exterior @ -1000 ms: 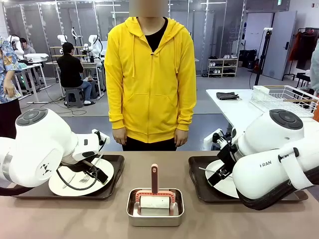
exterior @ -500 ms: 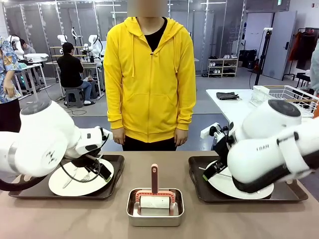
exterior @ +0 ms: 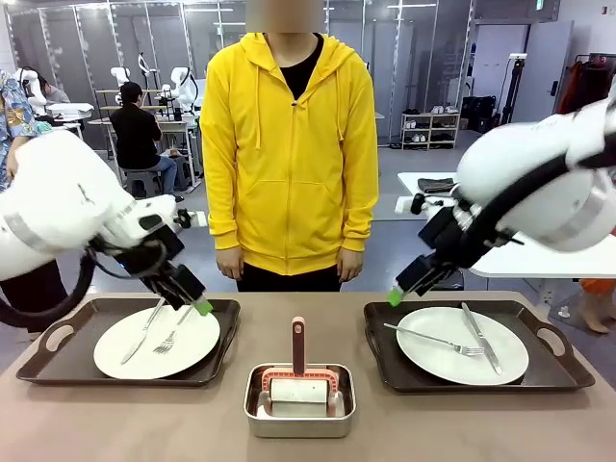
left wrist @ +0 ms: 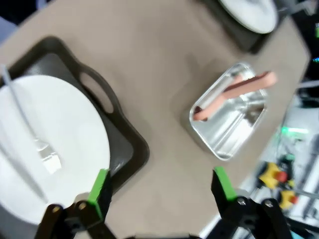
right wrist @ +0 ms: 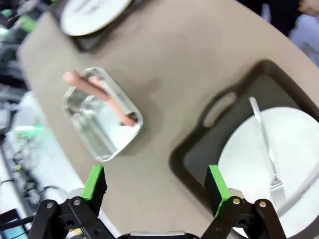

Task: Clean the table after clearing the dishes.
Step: When the left (or right) Handle tray is removed, use the left hand (or right hand) to clean the left (or right) side of the table with the Lint Roller.

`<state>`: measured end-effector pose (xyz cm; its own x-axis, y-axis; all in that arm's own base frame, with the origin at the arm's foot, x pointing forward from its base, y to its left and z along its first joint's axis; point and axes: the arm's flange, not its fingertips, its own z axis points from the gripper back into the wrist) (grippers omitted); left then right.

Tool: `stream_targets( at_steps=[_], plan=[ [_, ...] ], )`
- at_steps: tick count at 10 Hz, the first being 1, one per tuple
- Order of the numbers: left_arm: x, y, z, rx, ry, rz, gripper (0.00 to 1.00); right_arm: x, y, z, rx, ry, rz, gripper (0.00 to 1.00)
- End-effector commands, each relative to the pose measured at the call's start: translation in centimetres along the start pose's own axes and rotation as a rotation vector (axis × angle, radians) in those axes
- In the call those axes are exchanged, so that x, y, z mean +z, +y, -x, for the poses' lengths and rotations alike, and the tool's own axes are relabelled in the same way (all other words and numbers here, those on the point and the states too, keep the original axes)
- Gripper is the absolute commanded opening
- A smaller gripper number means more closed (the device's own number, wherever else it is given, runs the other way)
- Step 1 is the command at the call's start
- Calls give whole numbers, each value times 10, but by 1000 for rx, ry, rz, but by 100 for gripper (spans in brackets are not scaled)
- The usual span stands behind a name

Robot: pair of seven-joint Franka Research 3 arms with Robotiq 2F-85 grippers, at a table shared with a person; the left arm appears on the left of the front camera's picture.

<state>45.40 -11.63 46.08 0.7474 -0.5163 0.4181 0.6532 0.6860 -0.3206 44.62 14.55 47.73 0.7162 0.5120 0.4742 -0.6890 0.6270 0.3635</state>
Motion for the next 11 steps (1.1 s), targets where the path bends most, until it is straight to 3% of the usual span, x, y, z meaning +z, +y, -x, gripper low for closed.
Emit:
stream_targets(
  at_steps=[1, 2, 5, 8, 9, 11],
  plan=[
    [25, 37, 6, 65, -44, 208, 100, 15, -41, 3, -110, 7, -210, 100],
    [41, 54, 16, 127, -125, 288, 100, 26, -53, 9, -150, -32, -319, 100],
    [92, 100, 68, 212, -378, 480, 100, 53, -99, 42, -309, -151, -432, 100],
    [138, 139, 128, 295, -519, 487, 100, 98, -154, 102, -481, -345, -462, 100],
    [157, 152, 155, 324, -514, 503, 100, 113, -175, 128, -537, -423, -486, 100],
    [182, 174, 199, 361, -598, 505, 100, 140, -200, 167, -599, -470, -495, 100]
  ],
)
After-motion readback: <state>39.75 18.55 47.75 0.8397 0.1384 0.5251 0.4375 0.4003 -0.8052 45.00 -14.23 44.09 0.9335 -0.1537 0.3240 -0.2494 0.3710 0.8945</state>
